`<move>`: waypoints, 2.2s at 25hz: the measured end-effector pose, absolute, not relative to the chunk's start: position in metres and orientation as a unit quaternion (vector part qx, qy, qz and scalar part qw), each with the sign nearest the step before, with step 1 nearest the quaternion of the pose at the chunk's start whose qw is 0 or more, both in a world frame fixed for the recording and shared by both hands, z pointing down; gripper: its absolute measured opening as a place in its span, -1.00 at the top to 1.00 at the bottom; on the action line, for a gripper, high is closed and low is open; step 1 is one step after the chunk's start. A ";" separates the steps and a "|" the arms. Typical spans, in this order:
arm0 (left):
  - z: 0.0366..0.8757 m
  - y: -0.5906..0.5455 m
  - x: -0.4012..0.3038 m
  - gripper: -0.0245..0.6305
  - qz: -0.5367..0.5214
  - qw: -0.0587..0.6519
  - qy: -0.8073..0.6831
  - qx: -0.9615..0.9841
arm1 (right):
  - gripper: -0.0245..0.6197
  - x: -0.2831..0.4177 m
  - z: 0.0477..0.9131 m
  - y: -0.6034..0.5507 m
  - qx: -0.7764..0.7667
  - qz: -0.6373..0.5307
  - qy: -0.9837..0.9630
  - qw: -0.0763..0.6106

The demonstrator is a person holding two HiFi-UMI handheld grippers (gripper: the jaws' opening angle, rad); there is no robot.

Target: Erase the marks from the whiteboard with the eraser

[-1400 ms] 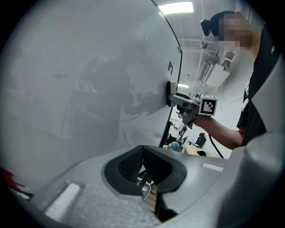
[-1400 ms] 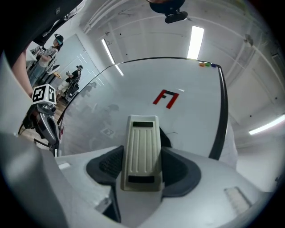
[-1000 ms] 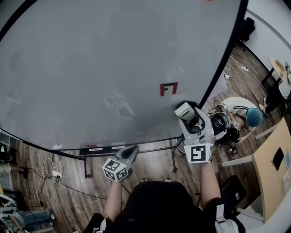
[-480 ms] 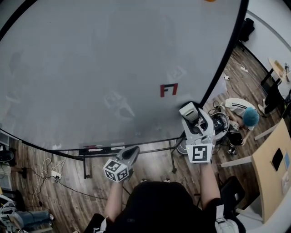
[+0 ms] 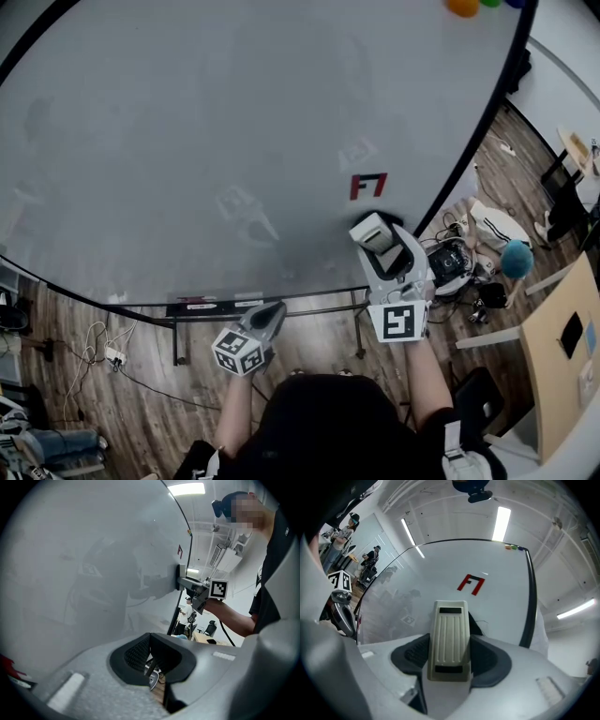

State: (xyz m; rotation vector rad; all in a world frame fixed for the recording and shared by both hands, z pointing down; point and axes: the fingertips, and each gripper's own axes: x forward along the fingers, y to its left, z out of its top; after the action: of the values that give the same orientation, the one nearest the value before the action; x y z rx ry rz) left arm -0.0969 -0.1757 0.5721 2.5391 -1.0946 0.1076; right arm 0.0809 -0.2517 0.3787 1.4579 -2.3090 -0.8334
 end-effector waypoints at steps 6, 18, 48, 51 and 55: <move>0.570 -0.171 -0.111 0.89 0.037 0.187 -0.395 0.899 | 0.13 0.039 0.381 -0.244 0.472 -0.301 -0.815 0.148; 0.567 -0.171 -0.116 0.89 0.032 0.186 -0.397 0.898 | 0.13 0.026 0.392 -0.240 0.438 -0.266 -0.849 0.126; 0.565 -0.150 -0.111 0.89 0.036 0.184 -0.396 0.899 | 0.13 -0.001 0.559 -0.167 0.299 -0.033 -0.944 0.137; 0.566 -0.149 -0.111 0.89 0.036 0.184 -0.397 0.898 | 0.13 -0.001 0.560 -0.166 0.297 -0.034 -0.944 0.139; 0.565 -0.147 -0.113 0.89 0.035 0.183 -0.400 0.897 | 0.13 -0.002 0.559 -0.164 0.295 -0.036 -0.944 0.140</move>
State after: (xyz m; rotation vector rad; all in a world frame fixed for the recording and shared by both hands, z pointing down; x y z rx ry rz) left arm -0.1129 -0.1474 0.5649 2.5312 -1.1281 0.0986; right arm -0.0022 -0.1644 0.5594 0.8534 -2.7274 -0.1039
